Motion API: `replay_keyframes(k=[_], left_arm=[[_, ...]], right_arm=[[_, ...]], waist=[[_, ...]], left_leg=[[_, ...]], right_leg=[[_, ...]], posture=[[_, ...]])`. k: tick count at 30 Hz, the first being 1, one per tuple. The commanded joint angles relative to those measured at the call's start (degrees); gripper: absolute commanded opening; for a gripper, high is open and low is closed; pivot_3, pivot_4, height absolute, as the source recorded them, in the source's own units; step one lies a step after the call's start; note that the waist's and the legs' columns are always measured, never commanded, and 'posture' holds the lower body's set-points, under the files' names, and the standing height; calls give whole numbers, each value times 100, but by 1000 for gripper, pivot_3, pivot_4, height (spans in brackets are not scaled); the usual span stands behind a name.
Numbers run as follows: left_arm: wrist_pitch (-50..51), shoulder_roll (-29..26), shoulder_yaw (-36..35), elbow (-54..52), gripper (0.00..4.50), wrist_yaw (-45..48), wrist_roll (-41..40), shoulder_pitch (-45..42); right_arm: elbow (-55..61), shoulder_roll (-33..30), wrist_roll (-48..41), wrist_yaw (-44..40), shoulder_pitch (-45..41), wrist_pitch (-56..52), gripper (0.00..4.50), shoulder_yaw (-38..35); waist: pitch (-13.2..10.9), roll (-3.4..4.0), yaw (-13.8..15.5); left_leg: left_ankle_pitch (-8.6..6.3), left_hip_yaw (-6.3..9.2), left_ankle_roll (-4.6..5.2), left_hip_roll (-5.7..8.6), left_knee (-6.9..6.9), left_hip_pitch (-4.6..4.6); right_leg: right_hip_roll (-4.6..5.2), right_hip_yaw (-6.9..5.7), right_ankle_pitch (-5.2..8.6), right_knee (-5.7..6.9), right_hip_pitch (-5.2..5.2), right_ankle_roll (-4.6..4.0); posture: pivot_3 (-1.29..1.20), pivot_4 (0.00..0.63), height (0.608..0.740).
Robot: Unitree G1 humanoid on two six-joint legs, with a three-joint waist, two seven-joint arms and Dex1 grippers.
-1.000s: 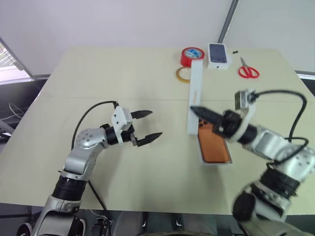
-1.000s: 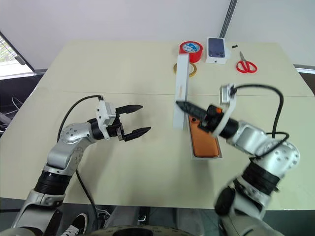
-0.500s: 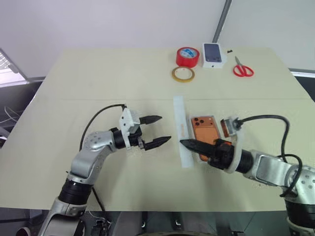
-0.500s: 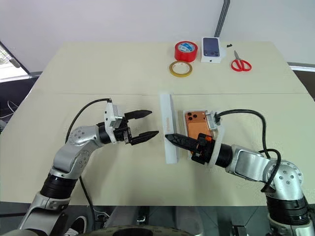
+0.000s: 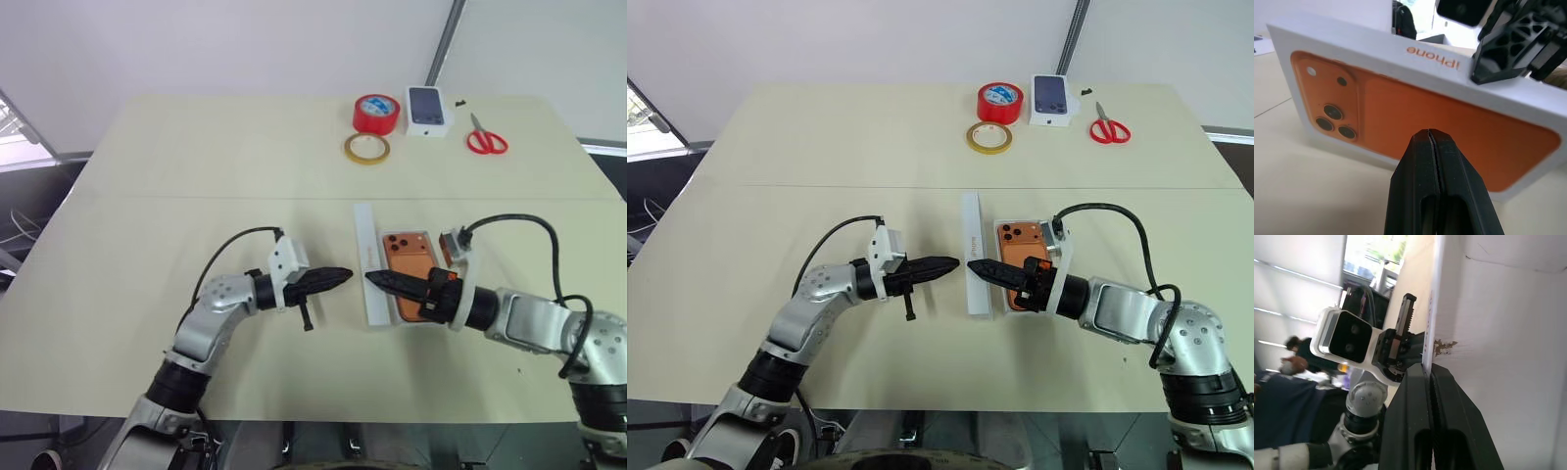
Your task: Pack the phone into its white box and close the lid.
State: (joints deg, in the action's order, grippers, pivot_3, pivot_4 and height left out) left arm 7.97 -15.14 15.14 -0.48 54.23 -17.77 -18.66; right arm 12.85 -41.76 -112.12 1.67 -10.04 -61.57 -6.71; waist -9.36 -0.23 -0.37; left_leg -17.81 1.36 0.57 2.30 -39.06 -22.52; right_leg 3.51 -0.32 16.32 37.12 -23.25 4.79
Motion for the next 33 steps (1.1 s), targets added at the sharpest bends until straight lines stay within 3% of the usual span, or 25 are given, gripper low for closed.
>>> replay_keyframes(k=[1, 6, 12, 20, 24, 27, 30, 33], left_arm=[[-268, 162, 83, 226, 26, -10, 135, -187], [-339, 397, 124, 484, 26, 6, 197, -341], [-406, 470, 169, 623, 0, 115, 262, -407], [-643, 1038, 300, 1355, 0, -50, 424, -751], [-801, 1470, 242, 1886, 0, -172, 488, -1070], [-737, 1466, 140, 1835, 0, -116, 409, -1123], [-650, 1121, -3, 1563, 0, -2, 358, -1015], [-484, 727, -119, 1323, 0, 110, 305, -911]], right_arm=[[-148, -141, -29, 11, -153, 36, 0, 44], [-588, -131, 172, -122, -298, -36, 0, 100], [-893, -363, 946, -634, -391, -26, 2868, -258], [-1255, -1052, 2022, -1789, 189, 59, 2868, -1478], [-1085, -1120, 3292, -2278, 231, 691, 2868, -1679], [-699, -1050, 4580, -2612, 356, 1521, 2868, -1445], [-476, -802, 5324, -2801, 527, 2078, 2069, -1362], [-290, -724, 6368, -3065, 709, 2859, 575, -1125]], waist=[[0, 0, -1], [0, -1, -2], [0, -1, 5], [-2, -4, 123], [-1, -2, 102], [0, 0, 98], [-1, -2, 95], [1, 3, 109]], left_leg=[[0, 0, 0, 0, 0, 0], [0, 0, 0, 0, -1, 0], [0, 0, 1, 0, -1, 0], [-6, -3, 10, 0, -4, -5], [-6, -4, 10, 0, -4, -6], [-6, -7, 10, 0, -3, -2], [-5, -5, 10, -5, 1, 1], [-3, -4, 6, -10, 0, 2]], right_leg=[[0, 0, 0, 0, 0, 0], [0, 0, 0, 0, 1, 0], [0, 0, 0, 0, 1, 0], [0, 0, 0, -10, 4, 0], [-1, 0, 0, -6, 0, 1], [-6, 0, 0, -1, -2, 2], [-15, 0, 0, 4, -4, 2], [-20, 1, 0, 8, -4, 2]], posture=[[0, 150, 740], [0, 150, 740], [0, 150, 740], [0, 150, 740], [0, 150, 740], [0, 150, 740], [0, 150, 740], [0, 150, 740]])
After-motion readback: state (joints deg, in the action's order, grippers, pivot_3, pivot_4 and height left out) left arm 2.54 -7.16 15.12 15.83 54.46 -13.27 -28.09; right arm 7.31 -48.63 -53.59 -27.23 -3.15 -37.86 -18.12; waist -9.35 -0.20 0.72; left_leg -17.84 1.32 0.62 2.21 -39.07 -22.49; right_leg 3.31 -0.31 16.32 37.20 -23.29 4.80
